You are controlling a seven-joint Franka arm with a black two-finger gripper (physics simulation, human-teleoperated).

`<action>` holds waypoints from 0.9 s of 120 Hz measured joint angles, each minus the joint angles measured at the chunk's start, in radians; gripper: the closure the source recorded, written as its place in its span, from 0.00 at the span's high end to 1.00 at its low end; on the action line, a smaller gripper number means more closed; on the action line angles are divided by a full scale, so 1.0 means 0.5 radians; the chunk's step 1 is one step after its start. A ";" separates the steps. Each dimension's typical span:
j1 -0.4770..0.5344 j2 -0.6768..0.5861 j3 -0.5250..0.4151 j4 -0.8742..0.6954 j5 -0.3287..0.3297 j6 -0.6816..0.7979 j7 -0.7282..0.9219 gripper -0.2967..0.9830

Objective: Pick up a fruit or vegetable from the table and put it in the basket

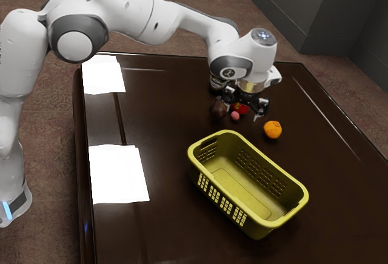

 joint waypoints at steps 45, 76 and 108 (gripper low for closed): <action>0.092 0.112 0.000 -0.001 0.040 0.197 0.085 0.77; 0.102 0.166 -0.002 -0.002 0.023 0.274 0.132 0.75; 0.131 0.189 0.002 -0.002 0.017 0.308 0.174 0.77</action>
